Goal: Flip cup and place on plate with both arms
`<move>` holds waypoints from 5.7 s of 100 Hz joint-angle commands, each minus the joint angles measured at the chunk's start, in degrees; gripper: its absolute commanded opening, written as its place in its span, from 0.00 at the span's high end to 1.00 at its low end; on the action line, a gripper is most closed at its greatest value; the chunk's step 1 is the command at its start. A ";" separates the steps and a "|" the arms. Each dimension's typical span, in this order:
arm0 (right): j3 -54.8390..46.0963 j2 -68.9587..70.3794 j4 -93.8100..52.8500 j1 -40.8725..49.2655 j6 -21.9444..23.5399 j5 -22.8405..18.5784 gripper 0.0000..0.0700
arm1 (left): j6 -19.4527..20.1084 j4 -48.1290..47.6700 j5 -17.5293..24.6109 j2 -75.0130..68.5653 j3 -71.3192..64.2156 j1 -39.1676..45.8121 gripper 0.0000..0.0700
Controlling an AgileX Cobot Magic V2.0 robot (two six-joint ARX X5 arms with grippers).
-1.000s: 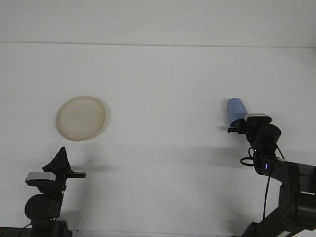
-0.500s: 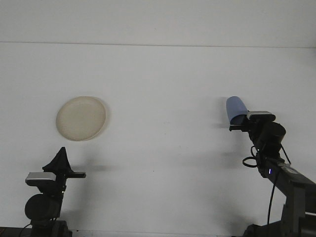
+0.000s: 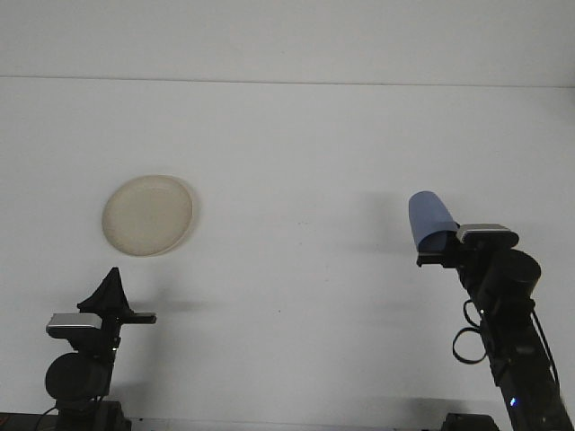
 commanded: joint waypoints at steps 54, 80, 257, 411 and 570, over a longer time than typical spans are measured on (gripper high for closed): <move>33.51 0.00 -49.40 17.92 9.88 7.10 1.00 | -0.11 0.59 0.13 -0.11 -1.09 -0.04 0.98; 46.86 15.96 -63.58 25.62 8.66 7.30 1.00 | -0.11 0.59 0.13 -0.11 -1.09 -0.04 0.98; 61.96 56.04 -71.32 45.77 2.43 6.67 0.37 | -0.11 0.59 0.13 -0.11 -1.07 -0.04 0.98; 24.81 6.51 -39.58 3.28 -1.51 4.55 0.29 | -0.11 0.59 0.13 -0.11 -1.07 -0.04 0.98; -4.44 -12.90 -4.11 5.42 -0.52 4.28 0.29 | -0.07 0.72 0.04 -0.11 -1.07 -0.04 0.98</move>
